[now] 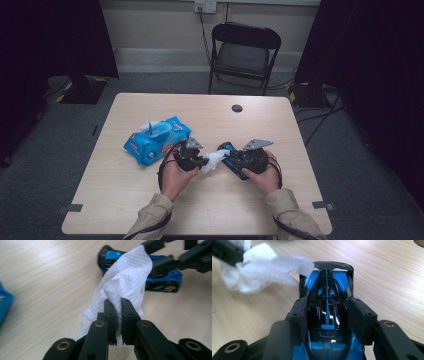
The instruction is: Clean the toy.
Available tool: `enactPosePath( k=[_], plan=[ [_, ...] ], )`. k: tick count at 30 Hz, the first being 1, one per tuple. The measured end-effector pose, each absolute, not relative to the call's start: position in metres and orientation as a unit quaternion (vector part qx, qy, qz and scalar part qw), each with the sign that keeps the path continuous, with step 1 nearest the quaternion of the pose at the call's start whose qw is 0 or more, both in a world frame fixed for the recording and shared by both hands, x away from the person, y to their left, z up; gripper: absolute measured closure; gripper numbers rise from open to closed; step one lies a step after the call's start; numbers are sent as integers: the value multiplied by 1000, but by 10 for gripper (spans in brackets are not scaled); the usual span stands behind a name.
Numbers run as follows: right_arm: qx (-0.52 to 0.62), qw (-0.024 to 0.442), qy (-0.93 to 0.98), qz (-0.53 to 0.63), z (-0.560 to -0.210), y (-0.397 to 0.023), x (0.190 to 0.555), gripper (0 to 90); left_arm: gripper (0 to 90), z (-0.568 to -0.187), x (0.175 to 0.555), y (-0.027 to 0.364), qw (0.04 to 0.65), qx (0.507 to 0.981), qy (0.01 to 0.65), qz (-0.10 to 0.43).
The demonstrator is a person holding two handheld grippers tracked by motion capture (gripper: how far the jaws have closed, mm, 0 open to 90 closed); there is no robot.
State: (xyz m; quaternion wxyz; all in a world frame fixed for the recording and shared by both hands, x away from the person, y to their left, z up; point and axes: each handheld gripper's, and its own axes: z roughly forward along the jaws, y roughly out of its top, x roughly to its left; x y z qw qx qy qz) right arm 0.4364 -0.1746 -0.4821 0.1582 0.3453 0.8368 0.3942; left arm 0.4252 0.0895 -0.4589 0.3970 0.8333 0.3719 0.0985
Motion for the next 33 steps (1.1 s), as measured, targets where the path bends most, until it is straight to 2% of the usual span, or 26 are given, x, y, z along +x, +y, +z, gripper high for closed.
enactPosePath(
  k=[12,15,33],
  plan=[
    [344,158,837,396,-482,-175,437,511,846,-481,447,81,362,834,402,111],
    [344,158,836,396,-483,-175,437,511,840,-487,448,69,347,847,387,109],
    [344,158,836,398,-483,-175,437,511,842,-489,440,36,360,858,357,75]
  ],
)
